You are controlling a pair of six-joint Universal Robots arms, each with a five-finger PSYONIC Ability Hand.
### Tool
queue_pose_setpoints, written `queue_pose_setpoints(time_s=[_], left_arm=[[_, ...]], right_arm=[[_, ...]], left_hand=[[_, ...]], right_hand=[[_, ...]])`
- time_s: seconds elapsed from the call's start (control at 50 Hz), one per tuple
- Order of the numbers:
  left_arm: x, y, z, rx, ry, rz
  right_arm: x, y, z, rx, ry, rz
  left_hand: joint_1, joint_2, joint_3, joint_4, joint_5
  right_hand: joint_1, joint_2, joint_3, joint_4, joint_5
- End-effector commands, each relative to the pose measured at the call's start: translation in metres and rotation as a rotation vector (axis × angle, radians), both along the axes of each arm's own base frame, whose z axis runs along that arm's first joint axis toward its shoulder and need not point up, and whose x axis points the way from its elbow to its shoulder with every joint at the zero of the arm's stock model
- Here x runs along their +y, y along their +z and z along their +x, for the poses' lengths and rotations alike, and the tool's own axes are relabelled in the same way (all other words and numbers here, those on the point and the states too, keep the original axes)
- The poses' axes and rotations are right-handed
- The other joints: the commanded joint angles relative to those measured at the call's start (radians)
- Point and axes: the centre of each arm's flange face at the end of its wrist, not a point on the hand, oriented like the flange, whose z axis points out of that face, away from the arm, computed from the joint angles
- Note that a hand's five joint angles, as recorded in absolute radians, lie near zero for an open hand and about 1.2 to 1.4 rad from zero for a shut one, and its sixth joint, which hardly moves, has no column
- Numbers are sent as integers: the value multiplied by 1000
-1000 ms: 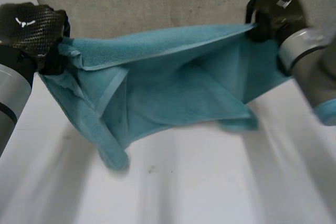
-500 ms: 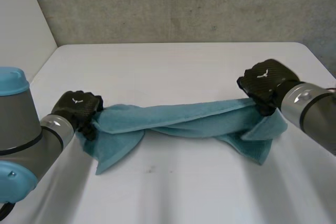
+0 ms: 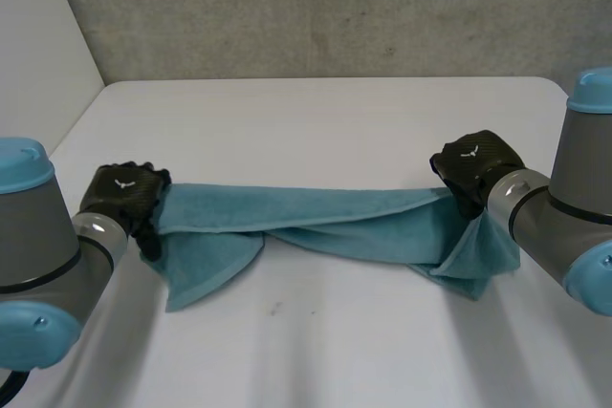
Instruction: Fold the laundry
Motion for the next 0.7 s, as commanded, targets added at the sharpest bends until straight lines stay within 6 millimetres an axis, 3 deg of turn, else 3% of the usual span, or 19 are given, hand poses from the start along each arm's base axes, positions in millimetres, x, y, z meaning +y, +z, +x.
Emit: queue_pose_setpoints(time_s=[0.02,0.2,0.44,0.58,0.68,0.7], left_arm=[[-21,-8,5,3,56,-44],[-24,-11,10,27,81,-23],[-17,-10,18,255,86,144],[-26,-9,32,413,135,204],[-33,-10,39,447,167,197],[-37,-9,40,449,170,184]], right_arm=[[0,-5,0,8,4,14],[-1,-7,1,9,6,15],[-3,-14,1,15,6,32],[-3,-15,2,16,6,35],[-7,-20,3,19,6,42],[-7,-21,3,21,7,43]], left_hand=[[63,85,83,86,93],[80,103,100,104,111],[259,281,279,283,290],[556,578,575,579,586],[919,941,939,943,950],[1080,1102,1099,1103,1110]], right_hand=[[414,215,212,207,232],[414,215,212,207,232],[414,215,212,207,232],[414,215,212,207,232],[414,215,212,207,232],[414,215,212,207,232]])
